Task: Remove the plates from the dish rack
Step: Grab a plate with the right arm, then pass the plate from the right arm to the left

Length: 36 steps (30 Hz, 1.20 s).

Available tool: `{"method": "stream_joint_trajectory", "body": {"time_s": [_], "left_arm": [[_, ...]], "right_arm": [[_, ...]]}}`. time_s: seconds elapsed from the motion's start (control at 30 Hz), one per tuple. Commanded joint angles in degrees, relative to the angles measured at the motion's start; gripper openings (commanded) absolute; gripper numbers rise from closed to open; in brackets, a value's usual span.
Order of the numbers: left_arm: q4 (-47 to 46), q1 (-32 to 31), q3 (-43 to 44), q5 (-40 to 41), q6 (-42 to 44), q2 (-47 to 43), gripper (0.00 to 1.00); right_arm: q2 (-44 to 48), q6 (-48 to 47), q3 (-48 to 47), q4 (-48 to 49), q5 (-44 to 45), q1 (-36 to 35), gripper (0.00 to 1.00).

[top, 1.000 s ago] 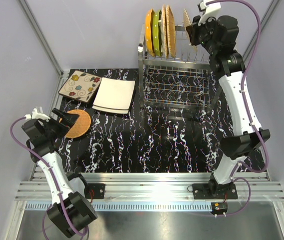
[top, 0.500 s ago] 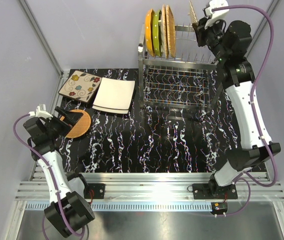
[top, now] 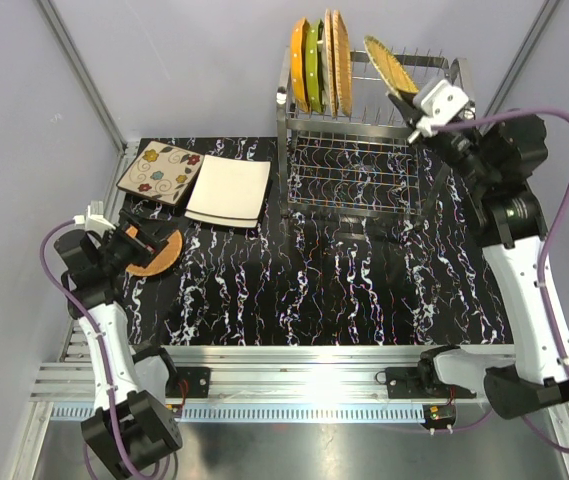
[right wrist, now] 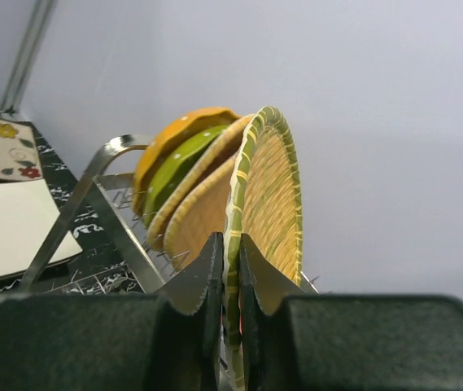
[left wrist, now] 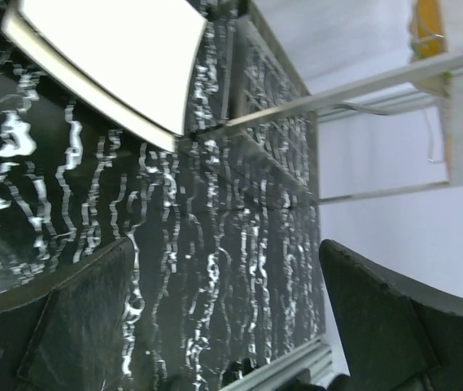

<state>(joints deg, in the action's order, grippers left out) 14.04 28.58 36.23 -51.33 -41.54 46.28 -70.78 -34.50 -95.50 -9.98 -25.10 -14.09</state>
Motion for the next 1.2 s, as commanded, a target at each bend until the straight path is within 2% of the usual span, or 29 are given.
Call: {"method": "stream_joint_trajectory", "body": {"time_s": [0.0,0.03,0.27,0.4,0.67,1.17], "left_arm": [[-8.6,-1.4,-0.8,-5.5,-8.4,-1.9,0.99],[-9.9,-2.6,-1.4,-5.7,-11.3,-2.2,0.99],[-13.9,-8.6,-4.2,-4.3,-18.2,-4.3,0.99],[-16.1,-12.1,-4.5,-2.4,-21.5,-4.0,0.99],[-19.8,-18.8,-5.6,-1.1,-28.4,-2.8,0.99],[-32.1,-28.3,-12.6,1.2,-38.3,-2.1,0.99]], "right_arm": [[5.5,-9.0,4.8,5.9,-8.8,0.0,0.0],[6.4,-10.0,5.8,5.6,-10.7,-0.3,0.0],[14.0,-21.2,14.2,-0.7,-17.5,-3.9,0.0],[16.7,-31.3,18.2,-5.0,-17.3,-9.0,0.0],[20.5,-44.5,27.0,-12.1,-15.6,-19.0,0.0],[19.9,-54.8,38.0,-12.1,-13.4,-28.7,0.0]]}}
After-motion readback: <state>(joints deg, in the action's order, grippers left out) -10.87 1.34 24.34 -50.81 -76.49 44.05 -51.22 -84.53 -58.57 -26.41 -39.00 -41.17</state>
